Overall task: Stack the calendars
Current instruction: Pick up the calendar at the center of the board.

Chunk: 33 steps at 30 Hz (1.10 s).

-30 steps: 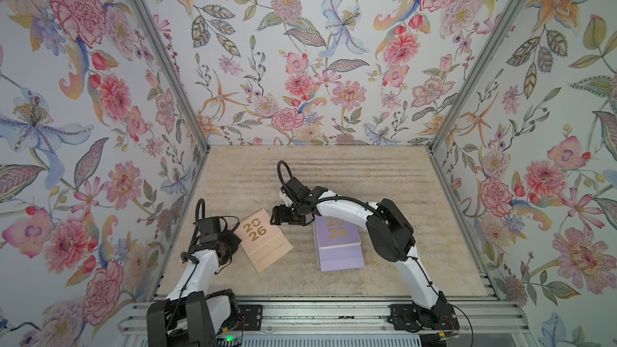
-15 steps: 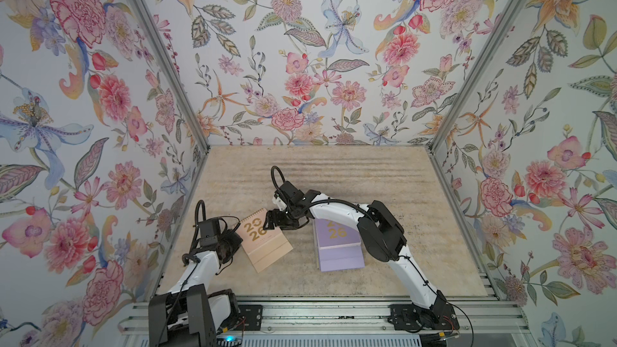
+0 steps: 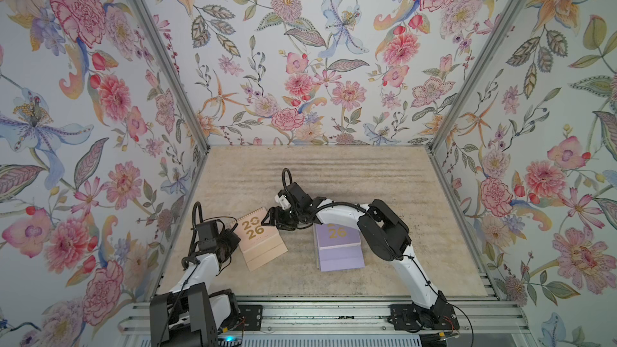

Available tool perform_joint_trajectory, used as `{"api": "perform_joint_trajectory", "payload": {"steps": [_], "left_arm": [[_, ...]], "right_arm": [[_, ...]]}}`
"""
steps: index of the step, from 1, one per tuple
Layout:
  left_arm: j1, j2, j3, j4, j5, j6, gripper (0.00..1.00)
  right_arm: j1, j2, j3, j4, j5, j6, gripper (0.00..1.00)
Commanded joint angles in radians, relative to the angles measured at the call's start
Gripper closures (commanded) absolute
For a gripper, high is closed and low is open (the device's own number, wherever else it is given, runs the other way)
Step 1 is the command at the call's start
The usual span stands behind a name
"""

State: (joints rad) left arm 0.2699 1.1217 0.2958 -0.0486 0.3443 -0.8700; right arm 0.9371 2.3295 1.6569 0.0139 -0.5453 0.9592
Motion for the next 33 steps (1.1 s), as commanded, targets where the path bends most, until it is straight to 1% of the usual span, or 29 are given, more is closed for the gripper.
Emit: {"api": "perform_joint_trajectory", "payload": {"steps": [1,6,11,15,20,24,28,33], "left_arm": [[-0.021,0.036,-0.043,-0.100,0.103,0.024,1.00],[-0.020,0.054,-0.034,-0.087,0.117,0.025,1.00],[-0.018,0.074,-0.017,-0.079,0.128,0.025,1.00],[-0.015,0.094,-0.011,-0.059,0.141,0.019,1.00],[-0.006,0.117,0.005,-0.042,0.156,0.016,1.00],[0.004,0.137,0.020,-0.037,0.162,0.021,1.00],[0.017,0.150,0.028,-0.033,0.171,0.028,1.00],[0.023,0.150,0.032,-0.030,0.181,0.028,1.00]], "right_arm": [[0.064,0.028,-0.036,0.212,-0.118,0.088,0.27],[0.063,0.027,-0.035,0.278,-0.133,0.113,0.35],[0.061,0.039,-0.037,0.351,-0.155,0.149,0.46],[0.065,0.046,-0.028,0.383,-0.170,0.163,0.50],[0.066,0.048,-0.041,0.517,-0.202,0.233,0.58],[0.060,0.047,-0.043,0.549,-0.205,0.263,0.66],[0.059,0.056,-0.045,0.610,-0.208,0.311,0.68],[0.057,0.056,-0.041,0.575,-0.200,0.297,0.68]]}}
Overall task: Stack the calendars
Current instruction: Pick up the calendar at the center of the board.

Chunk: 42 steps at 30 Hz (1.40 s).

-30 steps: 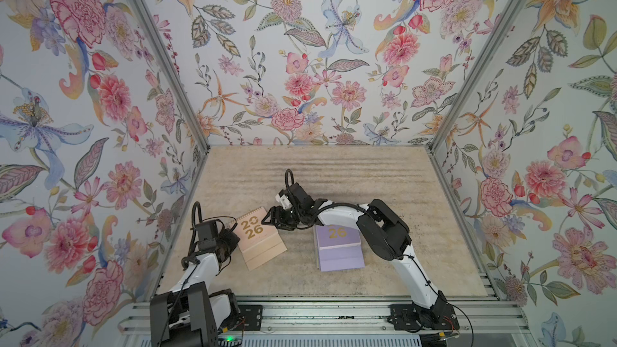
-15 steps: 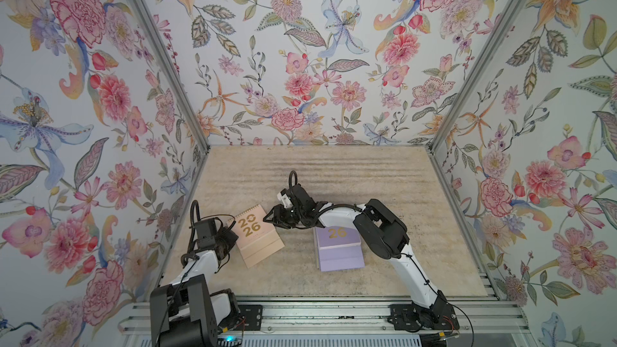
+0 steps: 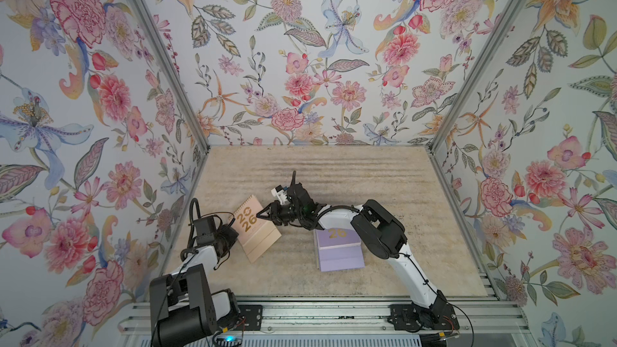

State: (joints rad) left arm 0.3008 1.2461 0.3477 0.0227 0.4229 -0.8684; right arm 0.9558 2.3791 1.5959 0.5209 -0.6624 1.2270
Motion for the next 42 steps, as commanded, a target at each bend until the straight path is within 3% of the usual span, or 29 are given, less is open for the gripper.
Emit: {"api": "perform_joint_trajectory", "payload": {"steps": [1,8,16,24,32,42], "left_arm": [[-0.007,0.026,-0.019,-0.102,0.104,0.026,1.00],[-0.001,0.006,-0.024,-0.110,0.108,0.028,1.00],[-0.001,0.002,-0.023,-0.106,0.116,0.022,1.00],[-0.001,-0.011,-0.035,-0.105,0.114,0.020,1.00],[0.001,-0.010,-0.036,-0.099,0.120,0.018,1.00],[0.001,-0.059,-0.007,-0.125,0.128,0.022,1.00]], "right_arm": [[0.035,0.005,0.019,0.058,-0.078,0.023,0.69],[0.022,-0.040,0.019,-0.076,-0.013,-0.072,0.72],[0.018,-0.082,0.018,-0.206,0.050,-0.164,0.62],[0.011,-0.111,-0.007,-0.253,0.093,-0.193,0.61],[0.000,-0.123,-0.034,-0.245,0.112,-0.192,0.71],[-0.005,-0.153,-0.057,-0.216,0.121,-0.192,0.96]]}}
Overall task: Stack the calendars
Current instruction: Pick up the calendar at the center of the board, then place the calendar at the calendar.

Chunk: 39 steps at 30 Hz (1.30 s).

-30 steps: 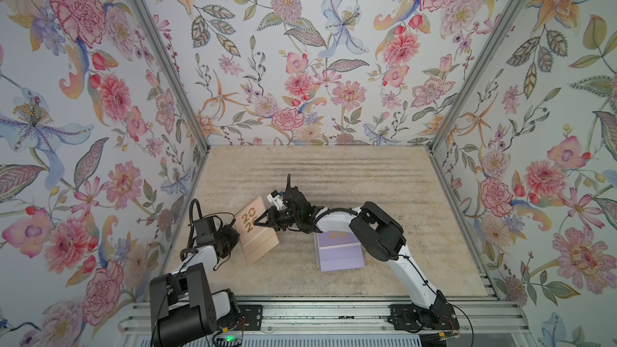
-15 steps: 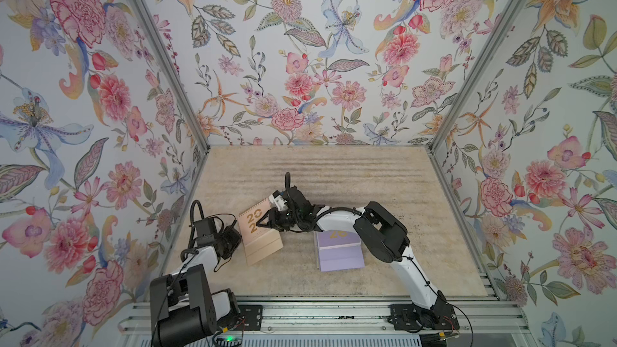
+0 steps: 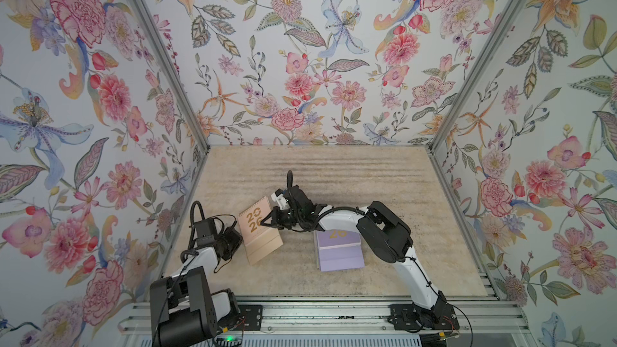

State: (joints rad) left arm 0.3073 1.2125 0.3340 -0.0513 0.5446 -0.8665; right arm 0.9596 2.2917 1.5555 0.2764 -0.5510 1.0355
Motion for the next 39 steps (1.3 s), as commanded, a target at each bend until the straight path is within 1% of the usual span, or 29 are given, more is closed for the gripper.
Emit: {"api": "perform_joint_trajectory", "payload": {"steps": [1,3,8,12,14,18,20,23,29,32,34,39], "left_arm": [[-0.005,-0.033,0.012,-0.060,0.005,0.022,1.00],[-0.005,-0.052,0.033,-0.079,0.005,0.026,0.98],[-0.007,-0.101,0.060,-0.096,0.016,0.004,0.83],[-0.009,-0.139,0.063,-0.074,0.036,-0.034,0.74],[-0.014,-0.154,0.069,-0.063,0.049,-0.050,0.71],[-0.049,-0.181,0.087,-0.032,0.048,-0.092,0.69],[-0.079,-0.192,0.100,-0.009,0.039,-0.118,0.68],[-0.148,-0.200,0.133,0.018,0.005,-0.151,0.67],[-0.279,-0.167,0.185,0.090,-0.045,-0.211,0.67],[-0.342,-0.147,0.193,0.138,-0.058,-0.249,0.67],[-0.393,-0.132,0.193,0.174,-0.074,-0.278,0.66],[-0.523,-0.074,0.185,0.295,-0.088,-0.368,0.61]], "right_arm": [[-0.011,-0.072,-0.021,0.035,0.009,0.000,0.97],[-0.017,-0.089,-0.035,0.049,0.015,0.004,0.98],[-0.039,-0.147,-0.083,0.088,0.020,0.014,1.00],[-0.065,-0.215,-0.136,0.098,0.028,0.009,1.00],[-0.080,-0.250,-0.165,0.102,0.032,0.008,1.00],[-0.120,-0.329,-0.229,0.107,0.030,0.002,1.00],[-0.141,-0.370,-0.264,0.107,0.028,-0.001,1.00],[-0.179,-0.436,-0.328,0.112,0.025,-0.005,1.00],[-0.257,-0.589,-0.493,0.143,0.006,-0.014,1.00],[-0.305,-0.672,-0.587,0.152,-0.024,-0.017,1.00],[-0.354,-0.733,-0.655,0.155,-0.049,-0.018,1.00],[-0.447,-0.885,-0.789,0.119,-0.120,-0.037,1.00]]}}
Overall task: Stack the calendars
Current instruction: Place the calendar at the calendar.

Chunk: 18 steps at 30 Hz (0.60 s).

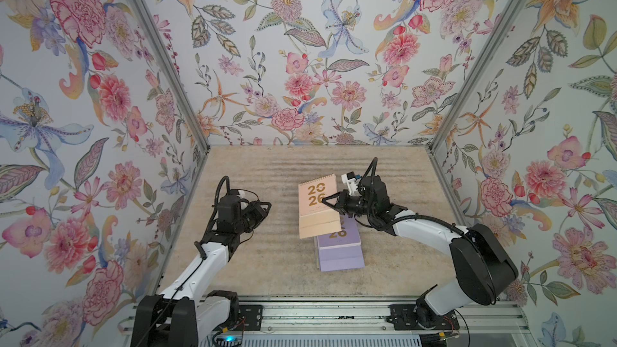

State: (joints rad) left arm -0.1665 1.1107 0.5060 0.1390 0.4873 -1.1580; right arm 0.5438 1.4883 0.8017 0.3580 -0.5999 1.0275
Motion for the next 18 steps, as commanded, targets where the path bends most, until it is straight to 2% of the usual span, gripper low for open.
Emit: {"api": "perform_joint_trajectory", "payload": {"steps": [1,9,13,18], "left_arm": [[-0.073,0.040,0.015,0.119,-0.041,-0.088,0.60],[-0.218,0.100,0.020,0.184,-0.102,-0.136,0.58],[-0.264,0.129,0.017,0.216,-0.116,-0.153,0.57],[-0.321,0.173,0.020,0.251,-0.134,-0.167,0.57]], "right_arm": [[-0.049,-0.115,-0.057,0.015,-0.088,-0.041,1.00],[-0.175,-0.334,-0.245,-0.058,-0.236,-0.085,1.00],[-0.187,-0.372,-0.300,-0.083,-0.278,-0.112,1.00],[-0.169,-0.358,-0.356,-0.002,-0.291,-0.087,1.00]]}}
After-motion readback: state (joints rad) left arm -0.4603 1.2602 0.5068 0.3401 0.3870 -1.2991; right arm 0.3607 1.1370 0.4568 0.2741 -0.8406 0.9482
